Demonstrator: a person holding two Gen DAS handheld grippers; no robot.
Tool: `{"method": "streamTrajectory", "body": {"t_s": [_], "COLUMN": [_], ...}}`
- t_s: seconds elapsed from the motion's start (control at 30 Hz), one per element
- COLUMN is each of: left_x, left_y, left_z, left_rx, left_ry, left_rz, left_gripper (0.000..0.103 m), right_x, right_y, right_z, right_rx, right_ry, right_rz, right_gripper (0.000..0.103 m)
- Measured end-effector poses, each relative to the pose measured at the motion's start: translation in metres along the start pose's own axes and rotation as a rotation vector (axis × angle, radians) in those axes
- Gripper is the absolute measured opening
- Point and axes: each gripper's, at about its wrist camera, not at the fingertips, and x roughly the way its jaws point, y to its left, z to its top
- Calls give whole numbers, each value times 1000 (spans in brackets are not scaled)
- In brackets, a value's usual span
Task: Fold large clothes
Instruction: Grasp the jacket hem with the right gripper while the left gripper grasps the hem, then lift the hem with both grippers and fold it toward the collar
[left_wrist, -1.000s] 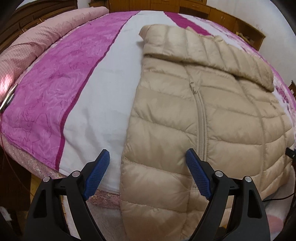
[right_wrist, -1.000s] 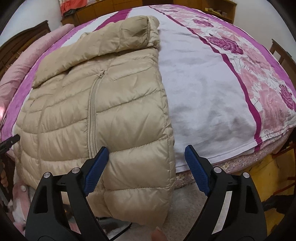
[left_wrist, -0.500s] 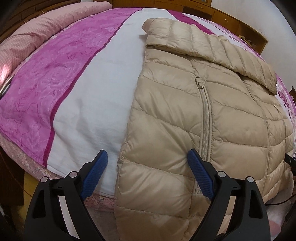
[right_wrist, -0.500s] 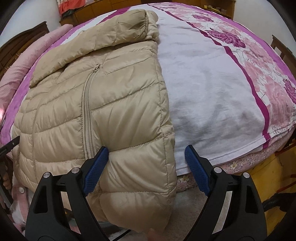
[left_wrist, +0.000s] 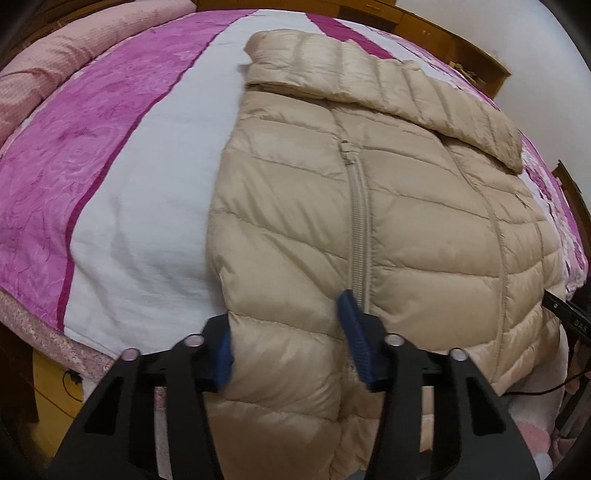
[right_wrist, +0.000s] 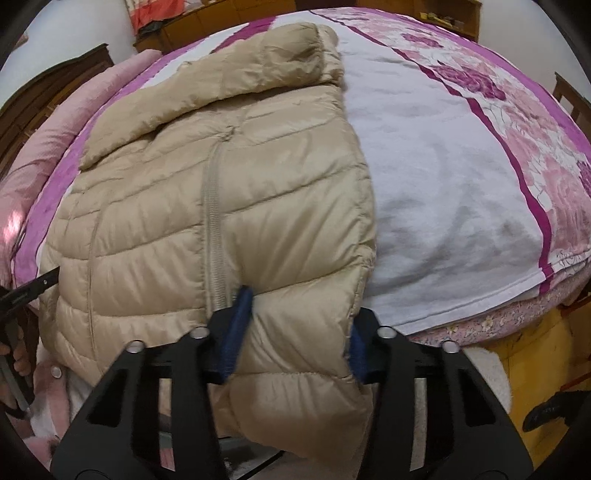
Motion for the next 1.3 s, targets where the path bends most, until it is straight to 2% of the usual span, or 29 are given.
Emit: {"method": "streamTrajectory", "body": {"t_s": [0.03, 0.13, 0.23, 0.4, 0.73, 1.0, 1.3], "left_x": [-1, -5, -6, -13, -42, -80, -137], "left_y": [-2, -8, -9, -9, -7, -9, -6], "left_z": [0, -2, -2, -3, 2, 0, -3], "left_rx": [7, 37, 37, 28, 14, 25, 11], "left_ry": [-5, -13, -17, -43, -98, -169, -259], "left_rz": [-10, -23, -34, -47, -95, -140, -200], "left_gripper": [36, 24, 20, 16, 13, 13, 11], "right_x": [-1, -4, -7, -10, -33, -71, -129], "right_y": [3, 11, 14, 14, 16, 25, 32], "right_z": [-1, -2, -2, -1, -2, -3, -3], "right_rx": [-8, -23, -16, -1, 22, -2, -19], "right_ry": [-8, -29, -42, -61, -117, -200, -296], "right_rz": [-8, -22, -22, -10, 26, 63, 162], "right_gripper": [38, 28, 23, 16, 12, 10, 9]}}
